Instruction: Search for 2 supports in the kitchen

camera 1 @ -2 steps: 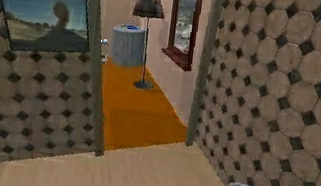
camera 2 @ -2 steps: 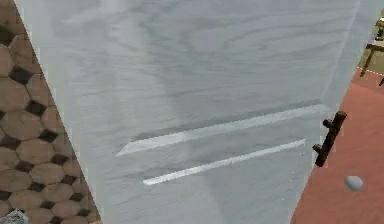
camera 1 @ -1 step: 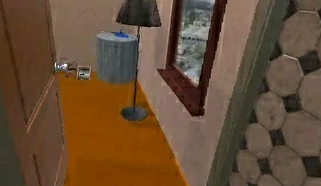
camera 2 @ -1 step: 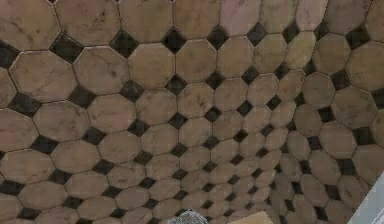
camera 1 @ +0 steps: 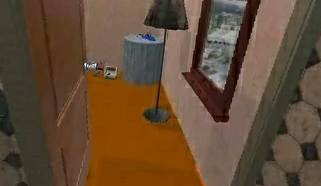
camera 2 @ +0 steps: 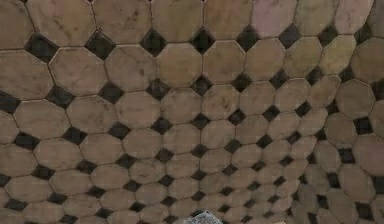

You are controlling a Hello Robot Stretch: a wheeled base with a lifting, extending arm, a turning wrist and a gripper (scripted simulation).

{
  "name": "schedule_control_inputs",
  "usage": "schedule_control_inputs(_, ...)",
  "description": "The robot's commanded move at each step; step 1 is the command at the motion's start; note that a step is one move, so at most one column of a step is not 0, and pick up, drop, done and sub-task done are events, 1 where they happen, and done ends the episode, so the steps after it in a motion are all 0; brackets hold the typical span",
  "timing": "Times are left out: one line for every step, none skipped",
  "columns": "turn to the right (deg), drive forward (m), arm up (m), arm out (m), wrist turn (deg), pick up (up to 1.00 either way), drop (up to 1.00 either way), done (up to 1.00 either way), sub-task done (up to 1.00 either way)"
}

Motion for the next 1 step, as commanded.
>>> schedule_control_inputs(0.0, 0.4, 0.0, 0.0, 0.0, 0.0, 0.0, 0.0, 0.0)
